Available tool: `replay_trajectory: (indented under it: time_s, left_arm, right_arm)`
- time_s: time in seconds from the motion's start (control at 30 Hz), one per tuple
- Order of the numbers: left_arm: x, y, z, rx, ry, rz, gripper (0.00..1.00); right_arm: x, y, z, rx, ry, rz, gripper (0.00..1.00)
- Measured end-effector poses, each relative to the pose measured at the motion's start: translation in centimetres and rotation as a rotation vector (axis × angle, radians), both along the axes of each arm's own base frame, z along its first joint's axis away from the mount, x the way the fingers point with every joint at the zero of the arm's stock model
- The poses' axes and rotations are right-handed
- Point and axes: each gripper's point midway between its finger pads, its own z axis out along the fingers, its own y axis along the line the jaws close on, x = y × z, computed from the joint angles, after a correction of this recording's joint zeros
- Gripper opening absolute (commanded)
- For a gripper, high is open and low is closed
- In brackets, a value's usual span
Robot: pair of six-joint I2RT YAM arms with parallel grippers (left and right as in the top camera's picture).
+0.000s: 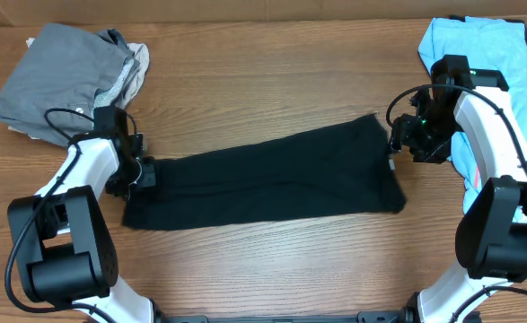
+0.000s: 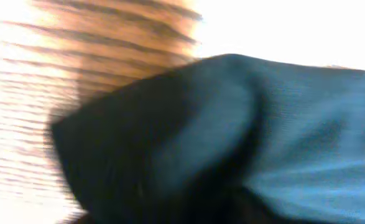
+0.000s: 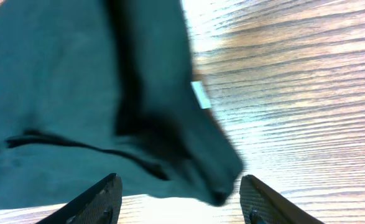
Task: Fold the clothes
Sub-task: 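Grasp the strip's left and right ends with both grippers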
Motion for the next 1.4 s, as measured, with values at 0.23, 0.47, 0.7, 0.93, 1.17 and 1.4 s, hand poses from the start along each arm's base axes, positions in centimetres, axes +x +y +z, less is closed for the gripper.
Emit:
replay_trajectory:
  time_s: [0.23,0.47,0.7,0.93,1.17,1.4]
  left_arm:
    - [0.2,-0.2,0.1,-0.017,-0.015,-0.011,0.04]
    - [-0.2,-0.4,0.5,-0.038,0.038,-0.011,0.04]
    - [0.4,-0.9,3.7,-0.09,0.138,-0.009,0.04]
    - [4.7,-1.6,11.4,-0.098,0.026,-0.041,0.04]
    - [5.9,-5.4,13.8,-0.107,-0.012,-0.143,0.04]
    - [6.4,-11.0,13.8,-0.11,-0.039,-0.281,0.04]
  right_arm:
    - [0.3,0.3,0.1,0.02,-0.013,-0.001,0.53]
    - [1.5,1.8,0.4,0.11,-0.067,-0.001,0.3]
    - [2.4,3.9,0.8,0.18,-0.106,0.026,0.11]
    - [2.3,7.5,-0.6,0.22,-0.121,0.091,0.09]
    - [1.7,8.0,-1.3,0.232,-0.097,0.078,0.08]
    - [2.1,8.0,-1.3,0.232,-0.114,0.075,0.09]
